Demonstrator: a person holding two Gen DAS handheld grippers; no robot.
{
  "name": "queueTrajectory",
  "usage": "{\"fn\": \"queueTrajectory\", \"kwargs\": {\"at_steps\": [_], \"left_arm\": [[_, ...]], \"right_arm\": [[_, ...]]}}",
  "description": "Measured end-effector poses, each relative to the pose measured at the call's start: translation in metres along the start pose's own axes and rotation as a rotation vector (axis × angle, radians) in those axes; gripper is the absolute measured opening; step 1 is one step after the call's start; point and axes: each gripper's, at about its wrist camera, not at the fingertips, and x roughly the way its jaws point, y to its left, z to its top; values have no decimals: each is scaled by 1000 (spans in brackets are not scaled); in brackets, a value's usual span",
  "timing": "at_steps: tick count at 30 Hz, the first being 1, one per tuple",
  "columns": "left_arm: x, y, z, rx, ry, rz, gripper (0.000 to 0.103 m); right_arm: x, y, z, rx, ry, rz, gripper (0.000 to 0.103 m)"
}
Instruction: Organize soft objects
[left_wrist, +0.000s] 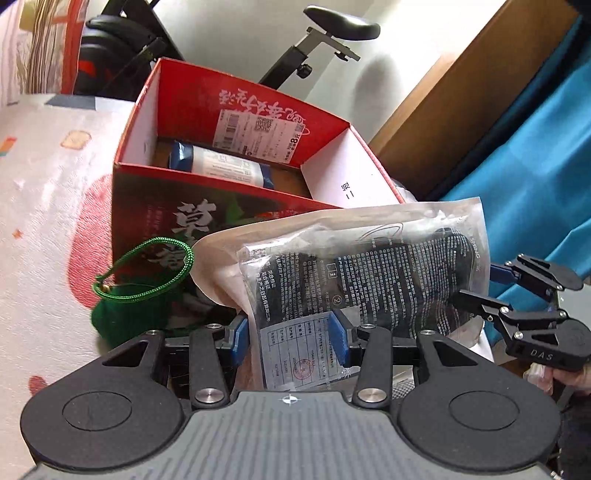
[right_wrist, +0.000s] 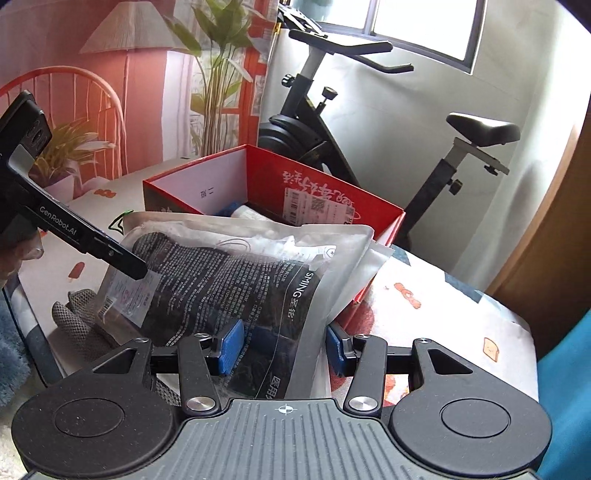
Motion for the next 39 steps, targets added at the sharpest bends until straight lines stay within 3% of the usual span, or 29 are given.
{"fn": "queueTrajectory", "kwargs": {"at_steps": [14, 18, 25, 33, 39], "left_arm": [[28, -3, 20, -41, -3, -56, 46], [29, -1, 24, -65, -19, -103, 46], [26, -12, 30, -20, -29, -102, 46], [-18, -19, 63, 47, -167, -83, 46], [-42, -21, 108, 114, -278, 3, 46]], "right_arm": [[-9, -11, -4, 14, 5, -52, 44], [-16, -16, -1, 17, -14, -69, 44], [-24, -20, 5, 15, -43, -89, 45], [-23, -25, 35, -49, -70, -80, 44], [-3, -25, 83, -133, -107, -86, 44]]}}
